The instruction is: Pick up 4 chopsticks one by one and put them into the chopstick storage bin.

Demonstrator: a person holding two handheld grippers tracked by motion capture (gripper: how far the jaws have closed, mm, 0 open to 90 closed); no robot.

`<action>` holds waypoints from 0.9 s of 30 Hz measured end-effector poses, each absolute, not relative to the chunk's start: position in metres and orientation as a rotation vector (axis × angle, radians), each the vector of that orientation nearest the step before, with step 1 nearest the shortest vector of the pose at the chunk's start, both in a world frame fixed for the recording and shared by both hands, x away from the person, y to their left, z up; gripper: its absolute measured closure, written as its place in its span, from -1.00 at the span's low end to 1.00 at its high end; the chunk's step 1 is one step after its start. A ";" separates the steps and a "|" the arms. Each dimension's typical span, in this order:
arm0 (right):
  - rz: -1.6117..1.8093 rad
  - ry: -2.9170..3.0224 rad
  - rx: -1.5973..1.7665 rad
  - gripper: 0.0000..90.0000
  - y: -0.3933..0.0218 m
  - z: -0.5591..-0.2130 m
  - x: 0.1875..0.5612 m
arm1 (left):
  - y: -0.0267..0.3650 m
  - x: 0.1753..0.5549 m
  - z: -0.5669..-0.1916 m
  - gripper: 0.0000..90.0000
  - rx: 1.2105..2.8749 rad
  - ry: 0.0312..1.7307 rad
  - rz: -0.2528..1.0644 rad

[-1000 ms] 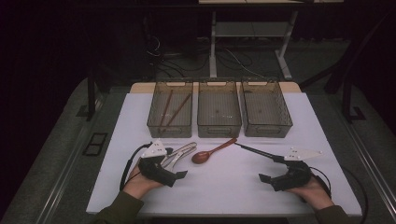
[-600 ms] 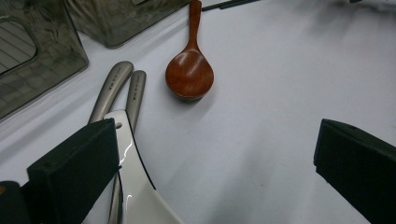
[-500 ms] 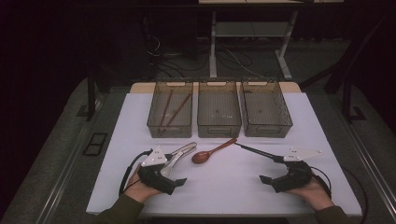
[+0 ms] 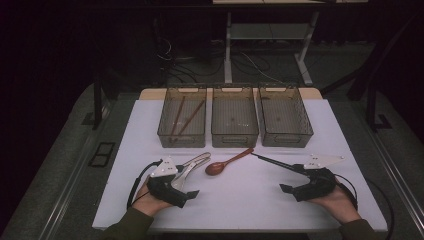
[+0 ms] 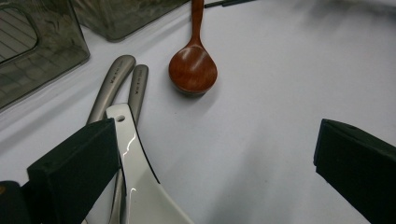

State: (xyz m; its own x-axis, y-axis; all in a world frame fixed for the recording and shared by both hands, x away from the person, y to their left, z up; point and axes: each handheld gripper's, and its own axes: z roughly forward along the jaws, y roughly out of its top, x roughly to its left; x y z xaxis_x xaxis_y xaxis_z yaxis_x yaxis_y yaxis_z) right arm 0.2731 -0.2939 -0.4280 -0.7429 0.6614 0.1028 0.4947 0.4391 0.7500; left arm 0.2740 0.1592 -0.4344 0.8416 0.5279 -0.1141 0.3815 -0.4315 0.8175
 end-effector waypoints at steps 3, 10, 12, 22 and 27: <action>1.181 2.488 1.015 -0.55 -0.297 -0.425 0.277 | 0.160 0.275 -0.435 -1.00 2.071 0.668 0.193; 1.168 2.521 1.005 -0.33 -0.303 -0.420 0.287 | 0.160 0.275 -0.435 -1.00 2.072 0.666 0.190; 1.157 2.536 1.001 -0.29 -0.304 -0.419 0.292 | 0.160 0.275 -0.435 -1.00 2.071 0.669 0.190; 1.163 2.569 0.982 0.02 -0.313 -0.412 0.314 | 0.160 0.275 -0.436 -1.00 2.070 0.675 0.188; 1.147 2.590 0.968 0.25 -0.317 -0.412 0.327 | 0.161 0.276 -0.436 -1.00 2.067 0.677 0.187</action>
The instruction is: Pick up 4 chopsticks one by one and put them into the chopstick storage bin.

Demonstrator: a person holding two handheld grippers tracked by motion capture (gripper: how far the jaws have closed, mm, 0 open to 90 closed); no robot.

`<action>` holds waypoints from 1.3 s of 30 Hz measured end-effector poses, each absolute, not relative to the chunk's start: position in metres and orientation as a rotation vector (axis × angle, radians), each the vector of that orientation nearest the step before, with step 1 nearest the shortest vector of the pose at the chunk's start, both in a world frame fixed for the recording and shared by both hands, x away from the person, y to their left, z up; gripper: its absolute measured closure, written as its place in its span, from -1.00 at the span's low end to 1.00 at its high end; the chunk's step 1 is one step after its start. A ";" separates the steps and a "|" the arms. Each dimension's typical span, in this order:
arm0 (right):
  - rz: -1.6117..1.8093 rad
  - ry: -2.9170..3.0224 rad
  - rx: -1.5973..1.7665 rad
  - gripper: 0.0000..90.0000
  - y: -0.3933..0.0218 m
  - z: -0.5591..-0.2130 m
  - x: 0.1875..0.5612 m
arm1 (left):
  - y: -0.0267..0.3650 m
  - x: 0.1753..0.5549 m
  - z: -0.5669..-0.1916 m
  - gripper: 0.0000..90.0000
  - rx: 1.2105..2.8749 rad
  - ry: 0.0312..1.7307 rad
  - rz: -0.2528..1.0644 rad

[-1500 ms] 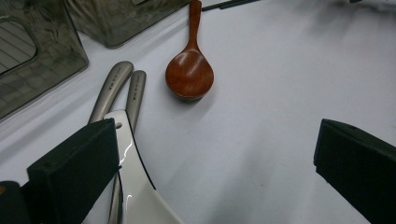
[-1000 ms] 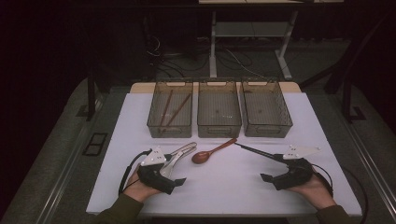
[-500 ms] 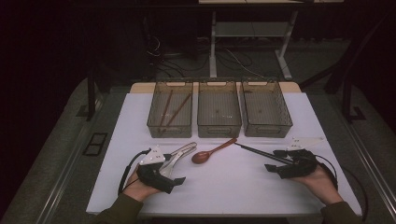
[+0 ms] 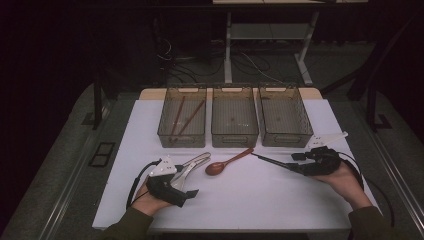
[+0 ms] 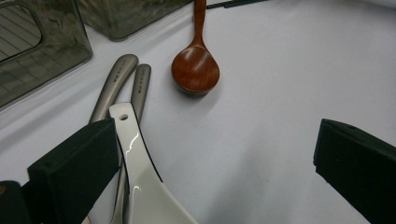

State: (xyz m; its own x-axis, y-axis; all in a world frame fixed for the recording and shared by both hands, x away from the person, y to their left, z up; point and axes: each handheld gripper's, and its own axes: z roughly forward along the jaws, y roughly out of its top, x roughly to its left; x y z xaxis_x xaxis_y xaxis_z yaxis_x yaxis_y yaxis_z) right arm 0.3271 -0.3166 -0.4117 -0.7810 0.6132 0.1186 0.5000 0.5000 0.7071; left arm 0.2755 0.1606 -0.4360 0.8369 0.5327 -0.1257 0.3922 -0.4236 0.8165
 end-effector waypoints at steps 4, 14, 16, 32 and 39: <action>1.112 2.613 0.958 0.42 -0.319 -0.414 0.336 | 0.161 0.275 -0.436 -1.00 2.068 0.676 0.187; 1.027 2.644 0.967 0.70 -0.331 -0.422 0.336 | 0.162 0.275 -0.435 -1.00 2.068 0.674 0.192; 1.010 2.654 0.967 0.72 -0.332 -0.424 0.335 | 0.162 0.275 -0.436 -1.00 2.067 0.673 0.191; 0.923 2.727 0.919 0.79 -0.338 -0.434 0.331 | 0.162 0.275 -0.436 -1.00 2.068 0.669 0.186; 0.880 2.758 0.883 0.79 -0.337 -0.438 0.330 | 0.162 0.275 -0.436 -1.00 2.068 0.668 0.185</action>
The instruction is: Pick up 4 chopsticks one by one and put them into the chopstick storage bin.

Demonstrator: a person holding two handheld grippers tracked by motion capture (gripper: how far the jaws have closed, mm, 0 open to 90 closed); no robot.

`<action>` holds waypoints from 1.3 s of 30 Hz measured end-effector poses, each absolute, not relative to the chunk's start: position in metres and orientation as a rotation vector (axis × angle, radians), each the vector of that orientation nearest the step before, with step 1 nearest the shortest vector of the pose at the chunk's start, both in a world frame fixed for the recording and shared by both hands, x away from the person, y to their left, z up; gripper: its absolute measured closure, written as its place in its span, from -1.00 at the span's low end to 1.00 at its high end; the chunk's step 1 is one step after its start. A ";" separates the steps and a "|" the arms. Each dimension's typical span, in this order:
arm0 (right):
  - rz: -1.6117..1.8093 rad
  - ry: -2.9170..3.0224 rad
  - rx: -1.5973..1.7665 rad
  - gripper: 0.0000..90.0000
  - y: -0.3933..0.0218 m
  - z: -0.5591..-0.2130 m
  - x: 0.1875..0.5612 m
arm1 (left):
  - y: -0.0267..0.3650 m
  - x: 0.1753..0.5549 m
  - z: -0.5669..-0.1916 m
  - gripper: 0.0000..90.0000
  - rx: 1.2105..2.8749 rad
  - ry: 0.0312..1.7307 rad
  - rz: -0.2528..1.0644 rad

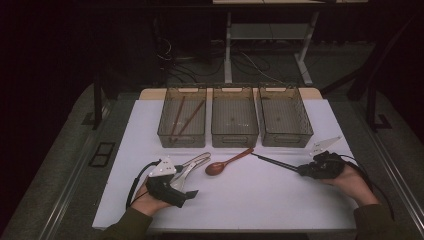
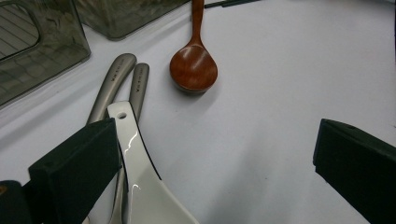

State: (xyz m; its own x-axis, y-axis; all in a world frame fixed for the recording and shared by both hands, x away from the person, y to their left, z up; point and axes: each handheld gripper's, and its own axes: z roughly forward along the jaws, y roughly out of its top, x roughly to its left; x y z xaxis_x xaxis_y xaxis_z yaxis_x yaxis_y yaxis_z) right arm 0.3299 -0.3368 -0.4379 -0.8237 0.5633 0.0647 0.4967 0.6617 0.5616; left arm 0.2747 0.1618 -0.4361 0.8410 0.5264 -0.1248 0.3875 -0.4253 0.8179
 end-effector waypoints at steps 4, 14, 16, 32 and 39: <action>0.880 2.757 0.868 0.80 -0.337 -0.439 0.329 | 0.162 0.275 -0.436 -1.00 2.069 0.668 0.184; 0.891 2.756 0.800 0.88 -0.337 -0.440 0.328 | 0.161 0.275 -0.437 -1.00 2.077 0.657 0.178; 0.894 2.758 0.794 0.89 -0.337 -0.440 0.328 | 0.161 0.275 -0.437 -0.98 2.077 0.655 0.177; 0.913 2.807 0.773 0.90 -0.338 -0.438 0.326 | 0.161 0.275 -0.437 -0.98 2.076 0.653 0.175; 0.963 2.810 0.775 0.90 -0.338 -0.435 0.326 | 0.161 0.274 -0.436 -0.98 2.074 0.650 0.175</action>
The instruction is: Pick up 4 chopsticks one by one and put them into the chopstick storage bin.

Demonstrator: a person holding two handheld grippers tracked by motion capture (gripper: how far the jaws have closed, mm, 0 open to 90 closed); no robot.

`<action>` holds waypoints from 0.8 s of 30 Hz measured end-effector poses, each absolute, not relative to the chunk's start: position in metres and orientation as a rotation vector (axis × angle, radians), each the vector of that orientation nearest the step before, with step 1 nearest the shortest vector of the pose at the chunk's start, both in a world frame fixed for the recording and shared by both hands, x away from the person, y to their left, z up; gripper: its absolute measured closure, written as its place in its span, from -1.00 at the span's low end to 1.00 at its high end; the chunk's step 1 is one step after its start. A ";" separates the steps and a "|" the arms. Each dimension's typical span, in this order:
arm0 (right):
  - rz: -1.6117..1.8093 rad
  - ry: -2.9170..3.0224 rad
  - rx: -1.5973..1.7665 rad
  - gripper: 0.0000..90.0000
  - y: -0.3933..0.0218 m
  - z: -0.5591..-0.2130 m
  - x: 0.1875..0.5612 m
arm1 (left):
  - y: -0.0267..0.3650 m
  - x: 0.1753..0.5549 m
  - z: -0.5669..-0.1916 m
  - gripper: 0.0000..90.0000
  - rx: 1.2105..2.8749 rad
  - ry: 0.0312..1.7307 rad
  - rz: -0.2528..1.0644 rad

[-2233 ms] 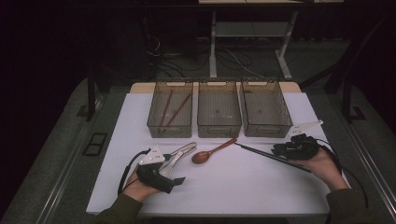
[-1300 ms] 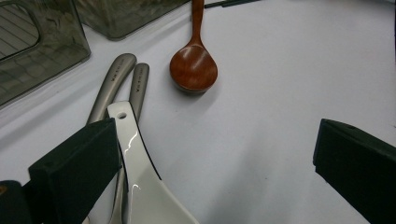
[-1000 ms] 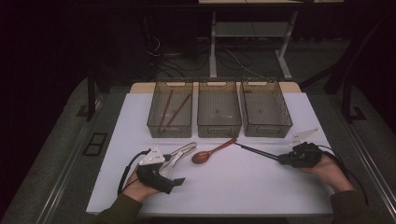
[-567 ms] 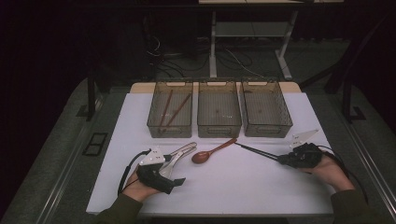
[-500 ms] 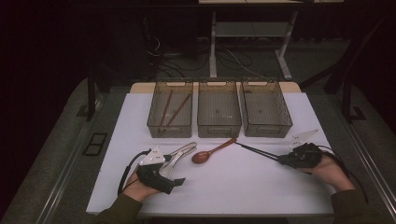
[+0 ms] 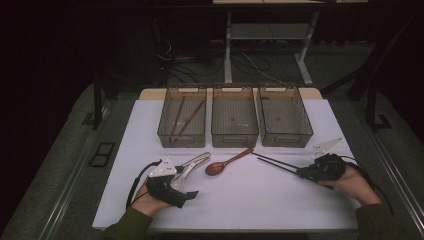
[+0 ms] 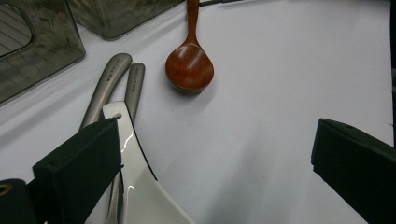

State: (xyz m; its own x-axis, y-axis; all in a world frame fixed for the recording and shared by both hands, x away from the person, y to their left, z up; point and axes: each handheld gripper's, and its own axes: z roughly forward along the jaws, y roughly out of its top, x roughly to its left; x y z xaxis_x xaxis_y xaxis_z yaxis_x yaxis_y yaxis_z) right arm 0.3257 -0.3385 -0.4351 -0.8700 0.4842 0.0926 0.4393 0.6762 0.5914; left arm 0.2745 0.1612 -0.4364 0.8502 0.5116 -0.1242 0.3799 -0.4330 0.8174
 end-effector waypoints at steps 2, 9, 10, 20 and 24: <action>0.977 2.810 0.774 0.90 -0.339 -0.434 0.325 | 0.161 0.275 -0.436 -0.98 2.074 0.650 0.175; 1.028 2.792 0.786 0.90 -0.339 -0.429 0.325 | 0.161 0.275 -0.436 -0.98 2.072 0.645 0.173; 1.039 2.790 0.790 0.90 -0.339 -0.429 0.324 | 0.161 0.275 -0.436 -0.98 2.072 0.645 0.173; 1.103 2.783 0.775 0.90 -0.333 -0.422 0.323 | 0.161 0.274 -0.436 -0.98 2.067 0.641 0.167; 1.131 2.777 0.774 0.90 -0.330 -0.418 0.323 | 0.161 0.274 -0.437 -0.98 2.068 0.639 0.166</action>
